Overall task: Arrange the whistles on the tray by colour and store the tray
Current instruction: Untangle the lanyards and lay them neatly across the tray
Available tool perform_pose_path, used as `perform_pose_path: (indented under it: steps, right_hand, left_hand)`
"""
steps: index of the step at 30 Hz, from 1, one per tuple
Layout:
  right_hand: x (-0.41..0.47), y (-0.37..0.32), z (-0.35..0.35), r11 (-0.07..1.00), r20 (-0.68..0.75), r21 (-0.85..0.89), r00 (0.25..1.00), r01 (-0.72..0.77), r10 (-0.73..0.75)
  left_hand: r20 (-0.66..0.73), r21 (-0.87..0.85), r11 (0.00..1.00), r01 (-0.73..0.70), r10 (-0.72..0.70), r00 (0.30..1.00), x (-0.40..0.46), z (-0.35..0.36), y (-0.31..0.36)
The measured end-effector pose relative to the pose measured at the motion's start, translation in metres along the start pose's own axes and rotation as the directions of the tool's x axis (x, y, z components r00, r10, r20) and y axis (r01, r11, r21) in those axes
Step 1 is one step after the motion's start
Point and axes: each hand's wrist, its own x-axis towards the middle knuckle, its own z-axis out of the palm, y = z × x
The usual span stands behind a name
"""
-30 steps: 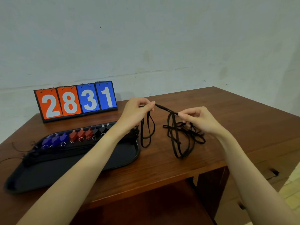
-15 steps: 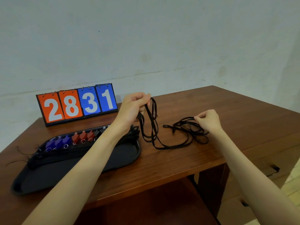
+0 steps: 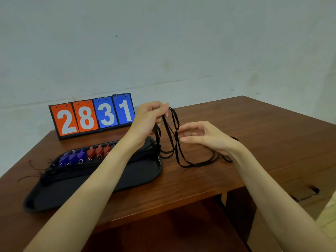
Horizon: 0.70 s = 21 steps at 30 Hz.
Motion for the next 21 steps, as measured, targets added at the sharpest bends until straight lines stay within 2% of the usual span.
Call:
perform_pose_path:
  steps: [6, 8, 10, 12, 14, 16, 17, 19, 20, 21]
  right_hand:
    - [0.009, 0.005, 0.013, 0.992, 0.032, -0.124, 0.999, 0.038, -0.034]
    - [0.009, 0.012, 0.008, 0.986, -0.030, -0.168, 0.999, 0.005, -0.010]
    - [0.012, 0.022, -0.002, 0.956, -0.176, -0.283, 0.984, -0.083, 0.034]
    - [0.015, 0.036, -0.015, 0.891, -0.379, -0.375, 0.920, -0.255, 0.104]
    - [0.015, 0.045, -0.029, 0.821, -0.565, -0.372, 0.807, -0.434, 0.171]
    - [0.012, 0.047, -0.038, 0.753, -0.678, -0.353, 0.706, -0.555, 0.203]
    - [0.010, 0.044, -0.038, 0.701, -0.699, -0.375, 0.682, -0.606, 0.216]
    - [0.009, 0.037, -0.032, 0.602, -0.696, -0.474, 0.692, -0.642, 0.191]
    - [0.009, 0.031, -0.026, 0.622, -0.672, -0.513, 0.728, -0.591, 0.137]
    - [0.008, 0.023, -0.020, 0.693, -0.622, -0.527, 0.779, -0.493, 0.081]
  left_hand:
    - [-0.057, 0.003, 1.000, -0.005, 0.006, 0.998, -0.005, -0.008, -0.003]
    - [-0.105, -0.012, 1.000, -0.021, 0.020, 0.994, -0.006, -0.012, -0.002]
    - [-0.128, -0.030, 0.999, -0.031, 0.027, 0.991, -0.008, -0.016, 0.000]
    - [-0.125, -0.037, 0.999, -0.034, 0.029, 0.992, -0.010, -0.018, 0.001]
    - [-0.116, -0.039, 0.999, -0.036, 0.031, 0.993, -0.012, -0.018, 0.002]
    - [-0.101, -0.029, 0.999, -0.032, 0.029, 0.994, -0.014, -0.018, 0.001]
    - [-0.091, -0.020, 0.999, -0.028, 0.026, 0.995, -0.016, -0.018, 0.000]
    - [-0.070, -0.009, 1.000, -0.018, 0.017, 0.997, -0.018, -0.018, -0.003]
    - [-0.063, -0.006, 1.000, -0.010, 0.010, 0.998, -0.019, -0.019, -0.004]
    - [-0.059, -0.004, 1.000, -0.001, 0.001, 0.998, -0.020, -0.019, -0.006]
